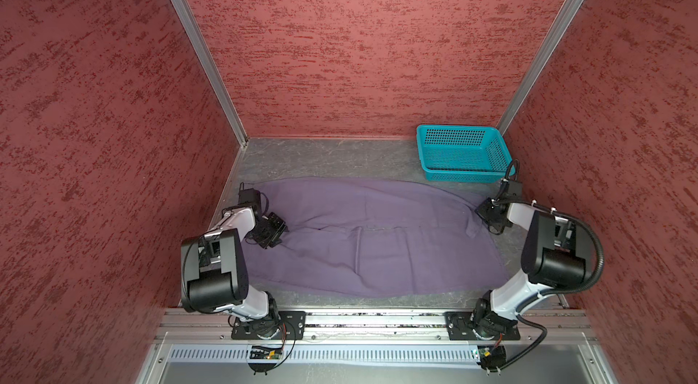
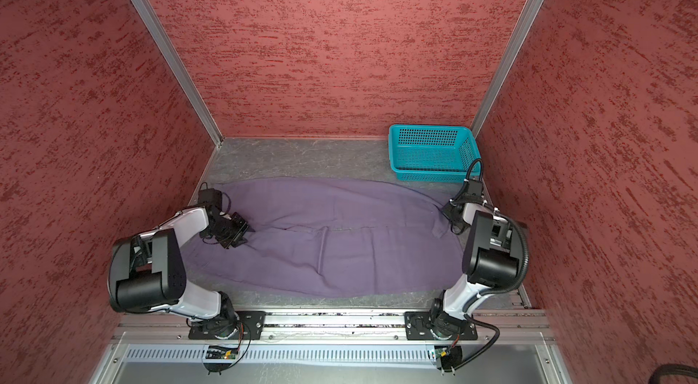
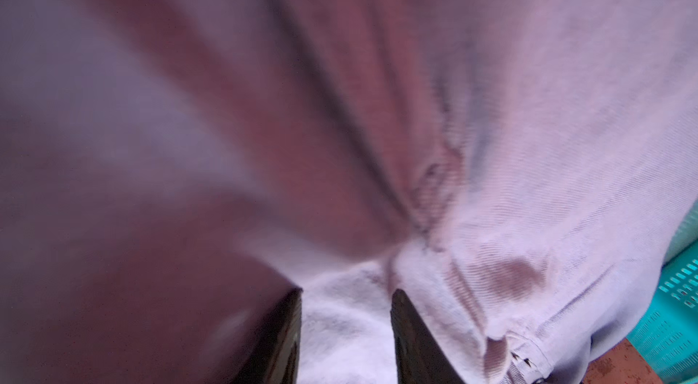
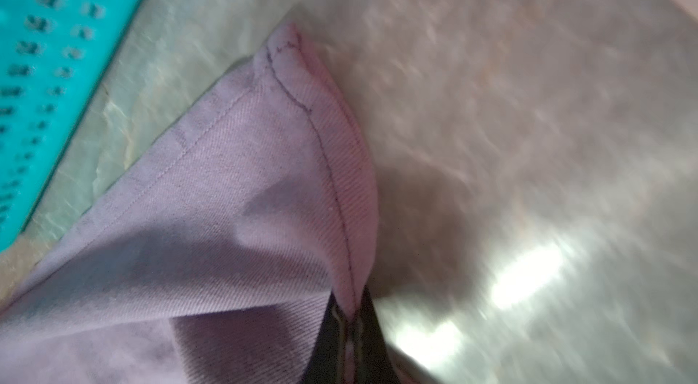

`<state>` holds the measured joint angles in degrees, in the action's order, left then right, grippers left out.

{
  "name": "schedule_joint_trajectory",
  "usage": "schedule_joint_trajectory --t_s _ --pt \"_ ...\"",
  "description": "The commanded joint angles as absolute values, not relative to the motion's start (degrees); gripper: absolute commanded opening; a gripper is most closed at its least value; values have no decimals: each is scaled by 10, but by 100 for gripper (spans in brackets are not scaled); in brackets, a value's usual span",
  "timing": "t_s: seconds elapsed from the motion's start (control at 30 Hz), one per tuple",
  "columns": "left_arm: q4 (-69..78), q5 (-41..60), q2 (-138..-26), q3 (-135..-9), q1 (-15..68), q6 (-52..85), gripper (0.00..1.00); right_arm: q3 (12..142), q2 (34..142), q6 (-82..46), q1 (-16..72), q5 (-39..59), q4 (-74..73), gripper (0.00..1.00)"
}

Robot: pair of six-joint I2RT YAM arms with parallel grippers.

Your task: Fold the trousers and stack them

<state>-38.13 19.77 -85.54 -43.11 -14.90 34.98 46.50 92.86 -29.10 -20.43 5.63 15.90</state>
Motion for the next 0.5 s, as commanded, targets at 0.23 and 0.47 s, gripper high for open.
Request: schedule_joint_trajectory --t_s 0.23,0.47 --pt "-423 181 -851 -430 -217 299 38 491 901 -289 -225 6 168 0" --pt "-409 190 -866 -440 -215 316 38 634 966 -305 -224 34 160 0"
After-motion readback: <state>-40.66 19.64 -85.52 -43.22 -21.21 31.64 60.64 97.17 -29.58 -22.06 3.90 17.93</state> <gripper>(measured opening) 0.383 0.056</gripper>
